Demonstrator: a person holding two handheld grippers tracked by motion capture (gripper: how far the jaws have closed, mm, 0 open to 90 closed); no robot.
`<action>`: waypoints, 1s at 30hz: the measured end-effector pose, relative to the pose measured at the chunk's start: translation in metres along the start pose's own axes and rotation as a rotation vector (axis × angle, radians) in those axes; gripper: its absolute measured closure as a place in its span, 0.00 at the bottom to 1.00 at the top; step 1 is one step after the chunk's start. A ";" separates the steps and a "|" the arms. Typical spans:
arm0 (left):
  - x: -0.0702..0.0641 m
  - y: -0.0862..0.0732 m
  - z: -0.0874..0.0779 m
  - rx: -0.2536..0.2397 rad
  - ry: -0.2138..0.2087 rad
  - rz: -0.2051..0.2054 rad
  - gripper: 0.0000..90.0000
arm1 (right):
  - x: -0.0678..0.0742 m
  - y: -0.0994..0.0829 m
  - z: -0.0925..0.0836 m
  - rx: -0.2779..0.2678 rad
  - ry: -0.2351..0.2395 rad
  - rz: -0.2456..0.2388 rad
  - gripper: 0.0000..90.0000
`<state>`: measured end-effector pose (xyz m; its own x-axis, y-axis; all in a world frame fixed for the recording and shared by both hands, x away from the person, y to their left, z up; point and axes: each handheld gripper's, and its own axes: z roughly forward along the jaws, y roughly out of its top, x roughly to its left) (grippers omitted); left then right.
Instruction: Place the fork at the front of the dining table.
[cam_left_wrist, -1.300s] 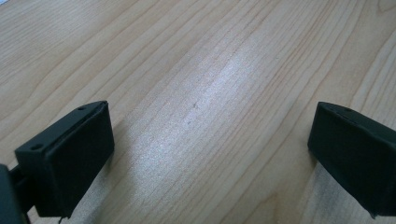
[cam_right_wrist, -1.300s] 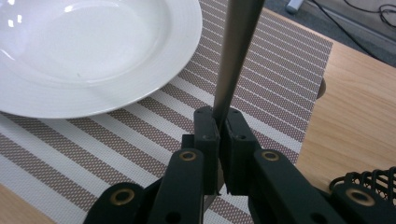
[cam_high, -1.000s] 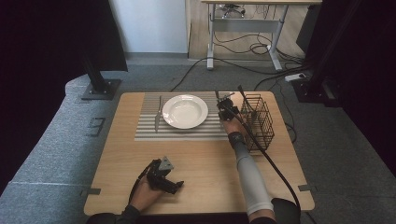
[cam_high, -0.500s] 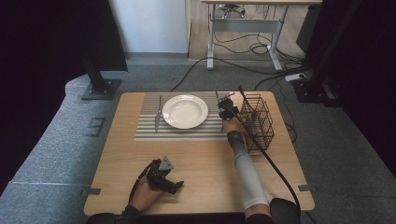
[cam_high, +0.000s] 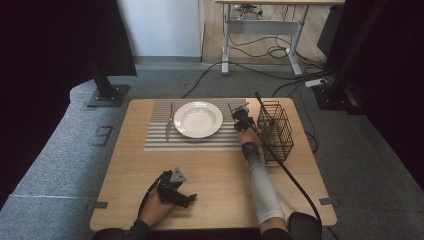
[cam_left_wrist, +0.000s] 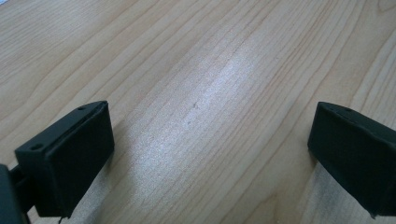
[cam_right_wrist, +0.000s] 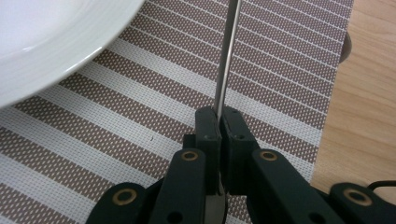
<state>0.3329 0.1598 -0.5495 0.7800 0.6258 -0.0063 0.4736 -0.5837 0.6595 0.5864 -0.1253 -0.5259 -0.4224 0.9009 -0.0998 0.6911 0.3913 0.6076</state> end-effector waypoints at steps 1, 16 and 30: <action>0.000 0.000 0.000 0.000 0.000 0.000 0.00 | 0.000 0.000 0.001 0.000 -0.001 -0.001 0.96; 0.000 0.000 0.000 0.000 0.000 0.000 0.00 | 0.002 -0.002 0.003 0.016 -0.002 -0.010 0.94; 0.000 0.000 0.000 0.000 0.001 0.001 0.00 | -0.002 -0.001 -0.008 -0.023 0.023 -0.016 0.86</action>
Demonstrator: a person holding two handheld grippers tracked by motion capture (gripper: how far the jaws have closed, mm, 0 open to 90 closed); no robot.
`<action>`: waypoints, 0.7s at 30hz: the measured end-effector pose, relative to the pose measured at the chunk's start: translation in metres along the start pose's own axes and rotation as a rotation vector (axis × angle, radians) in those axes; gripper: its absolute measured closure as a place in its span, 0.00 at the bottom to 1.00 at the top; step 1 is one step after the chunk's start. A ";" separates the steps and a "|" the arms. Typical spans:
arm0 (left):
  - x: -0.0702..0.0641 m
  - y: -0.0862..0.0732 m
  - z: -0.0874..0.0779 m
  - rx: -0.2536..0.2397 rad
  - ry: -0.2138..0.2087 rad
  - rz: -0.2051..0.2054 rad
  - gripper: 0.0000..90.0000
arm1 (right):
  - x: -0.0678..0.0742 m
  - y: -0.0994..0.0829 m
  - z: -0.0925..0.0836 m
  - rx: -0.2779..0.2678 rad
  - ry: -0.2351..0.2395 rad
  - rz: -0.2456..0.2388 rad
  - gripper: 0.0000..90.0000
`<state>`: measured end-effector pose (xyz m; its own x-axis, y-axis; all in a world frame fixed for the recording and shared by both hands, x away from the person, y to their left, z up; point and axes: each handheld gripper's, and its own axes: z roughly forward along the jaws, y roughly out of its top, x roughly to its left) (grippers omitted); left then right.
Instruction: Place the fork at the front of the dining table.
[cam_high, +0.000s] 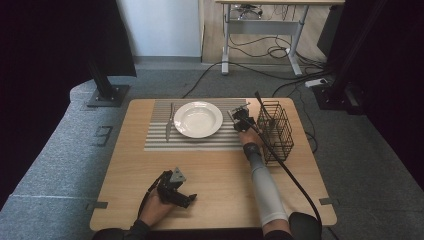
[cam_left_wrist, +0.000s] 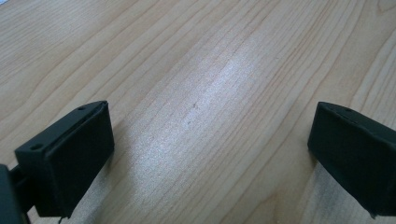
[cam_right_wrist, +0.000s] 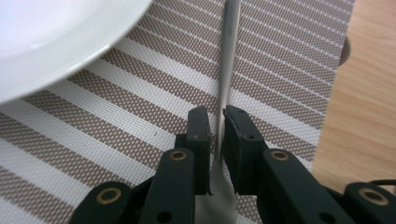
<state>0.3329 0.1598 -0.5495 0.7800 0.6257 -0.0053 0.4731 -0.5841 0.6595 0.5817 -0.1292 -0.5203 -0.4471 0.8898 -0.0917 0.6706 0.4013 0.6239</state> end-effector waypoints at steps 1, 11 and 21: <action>0.000 0.000 0.000 0.000 0.000 0.000 0.00 | -0.001 0.001 -0.005 -0.018 0.007 0.015 0.84; 0.000 0.000 0.000 0.000 0.000 0.000 0.00 | 0.003 -0.008 -0.035 -0.070 0.038 0.035 0.67; 0.000 0.000 0.000 -0.001 -0.001 -0.003 0.00 | 0.019 -0.033 -0.042 -0.043 -0.044 0.047 0.57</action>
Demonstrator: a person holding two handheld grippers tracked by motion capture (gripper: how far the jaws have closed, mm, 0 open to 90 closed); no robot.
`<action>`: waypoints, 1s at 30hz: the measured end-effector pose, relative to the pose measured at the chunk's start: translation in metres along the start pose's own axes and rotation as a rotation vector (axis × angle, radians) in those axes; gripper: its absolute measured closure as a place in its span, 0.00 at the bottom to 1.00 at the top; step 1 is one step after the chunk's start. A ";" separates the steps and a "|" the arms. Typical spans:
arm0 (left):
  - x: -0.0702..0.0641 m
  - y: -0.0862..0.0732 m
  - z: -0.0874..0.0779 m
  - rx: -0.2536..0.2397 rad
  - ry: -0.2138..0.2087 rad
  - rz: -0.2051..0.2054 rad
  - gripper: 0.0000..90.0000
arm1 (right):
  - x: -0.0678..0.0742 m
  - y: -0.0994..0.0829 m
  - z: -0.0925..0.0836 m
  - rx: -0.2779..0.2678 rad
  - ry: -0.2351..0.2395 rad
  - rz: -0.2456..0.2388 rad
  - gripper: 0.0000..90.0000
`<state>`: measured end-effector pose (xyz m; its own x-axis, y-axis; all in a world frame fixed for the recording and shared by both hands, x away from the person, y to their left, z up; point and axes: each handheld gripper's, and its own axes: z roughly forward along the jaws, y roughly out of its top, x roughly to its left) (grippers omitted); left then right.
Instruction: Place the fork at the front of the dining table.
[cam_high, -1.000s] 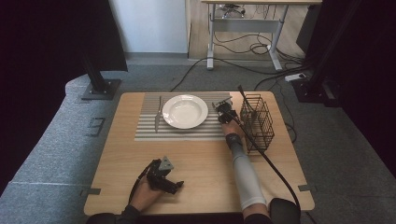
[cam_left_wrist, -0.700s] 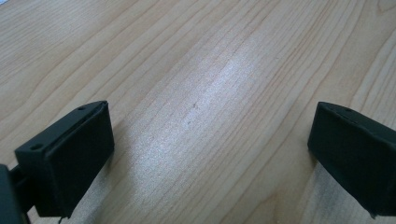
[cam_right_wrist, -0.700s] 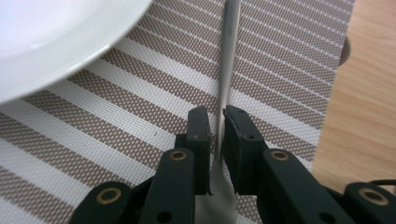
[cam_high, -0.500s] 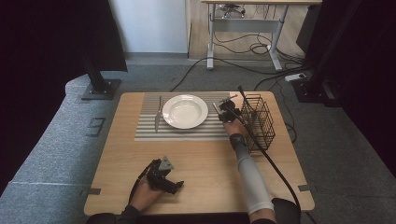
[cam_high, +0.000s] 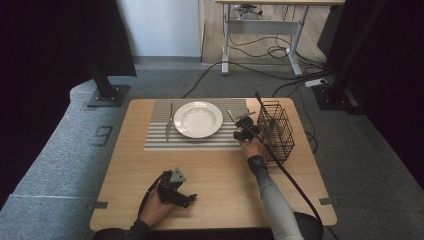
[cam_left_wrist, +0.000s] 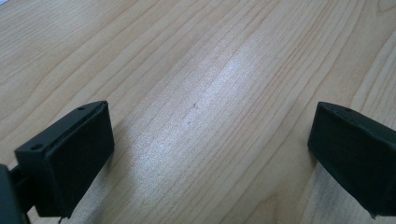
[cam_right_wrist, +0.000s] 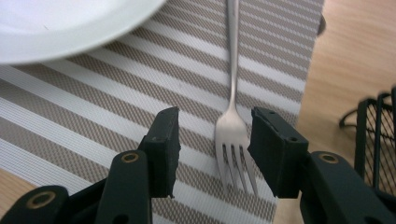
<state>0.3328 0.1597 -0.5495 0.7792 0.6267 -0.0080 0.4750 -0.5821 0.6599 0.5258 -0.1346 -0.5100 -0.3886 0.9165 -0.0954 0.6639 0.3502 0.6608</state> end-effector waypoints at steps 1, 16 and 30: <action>0.000 0.000 0.000 0.000 0.000 0.000 0.00 | 0.002 -0.002 0.001 0.011 -0.026 -0.011 0.58; 0.000 0.000 0.000 0.000 0.000 0.000 0.00 | 0.005 -0.011 0.002 0.022 0.054 0.000 0.71; 0.000 0.000 0.000 0.001 0.000 0.001 0.00 | 0.002 -0.017 -0.026 -0.017 0.131 -0.023 0.78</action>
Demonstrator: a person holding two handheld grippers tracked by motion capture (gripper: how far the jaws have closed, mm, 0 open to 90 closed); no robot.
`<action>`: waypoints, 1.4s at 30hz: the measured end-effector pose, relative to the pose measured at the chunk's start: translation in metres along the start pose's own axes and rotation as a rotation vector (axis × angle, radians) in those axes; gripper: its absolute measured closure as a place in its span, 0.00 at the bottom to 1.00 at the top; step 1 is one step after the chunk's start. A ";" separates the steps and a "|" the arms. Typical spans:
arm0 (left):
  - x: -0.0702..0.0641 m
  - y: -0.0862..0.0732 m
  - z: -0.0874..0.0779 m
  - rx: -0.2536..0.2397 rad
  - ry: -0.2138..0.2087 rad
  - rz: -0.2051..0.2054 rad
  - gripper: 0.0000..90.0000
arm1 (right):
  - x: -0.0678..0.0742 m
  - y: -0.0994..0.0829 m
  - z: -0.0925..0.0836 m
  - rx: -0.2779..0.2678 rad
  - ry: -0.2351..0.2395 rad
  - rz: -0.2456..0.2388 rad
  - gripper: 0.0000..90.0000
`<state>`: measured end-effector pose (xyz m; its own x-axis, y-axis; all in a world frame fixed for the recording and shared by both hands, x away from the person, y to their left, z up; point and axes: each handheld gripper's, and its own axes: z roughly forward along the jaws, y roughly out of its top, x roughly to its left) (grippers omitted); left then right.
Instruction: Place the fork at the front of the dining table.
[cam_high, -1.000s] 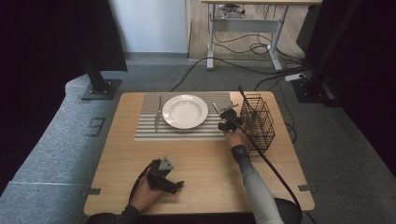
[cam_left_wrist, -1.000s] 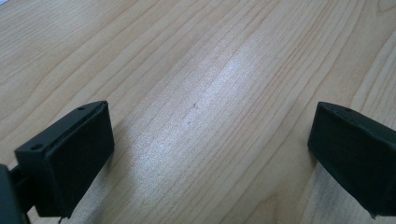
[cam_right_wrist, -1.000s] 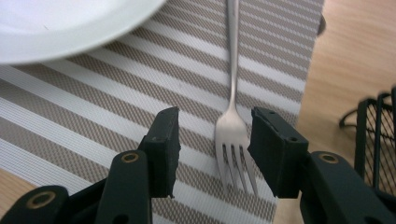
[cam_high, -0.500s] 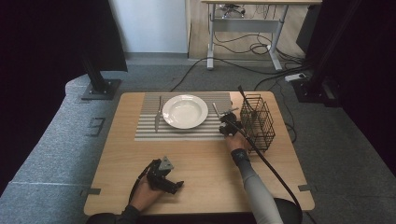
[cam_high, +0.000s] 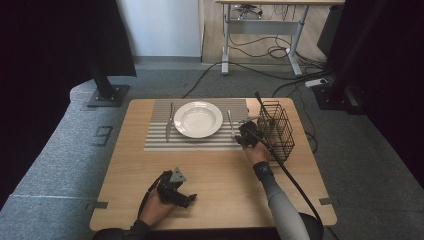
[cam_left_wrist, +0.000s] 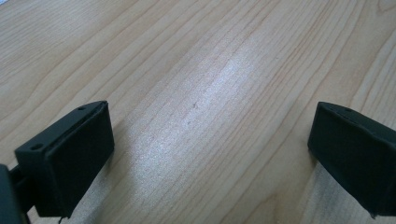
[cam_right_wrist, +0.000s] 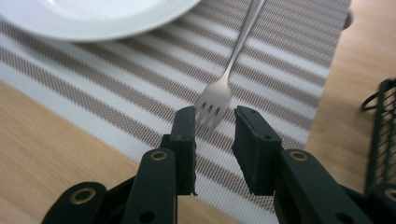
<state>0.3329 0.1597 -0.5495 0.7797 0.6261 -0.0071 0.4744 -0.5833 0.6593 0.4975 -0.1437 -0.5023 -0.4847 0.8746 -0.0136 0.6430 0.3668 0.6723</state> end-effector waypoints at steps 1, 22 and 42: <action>0.000 0.000 0.000 0.001 0.000 0.001 0.00 | 0.001 -0.001 0.002 0.005 0.011 -0.003 0.79; 0.000 0.000 0.000 0.000 0.000 0.000 0.00 | 0.006 -0.001 0.015 -0.042 0.065 -0.029 0.51; 0.000 0.000 0.000 0.000 0.003 -0.004 0.00 | 0.034 -0.025 -0.061 -0.129 0.128 -0.152 0.02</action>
<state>0.3325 0.1596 -0.5494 0.7767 0.6298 -0.0075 0.4773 -0.5809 0.6594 0.4289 -0.1428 -0.4750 -0.6466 0.7620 -0.0341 0.4795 0.4408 0.7588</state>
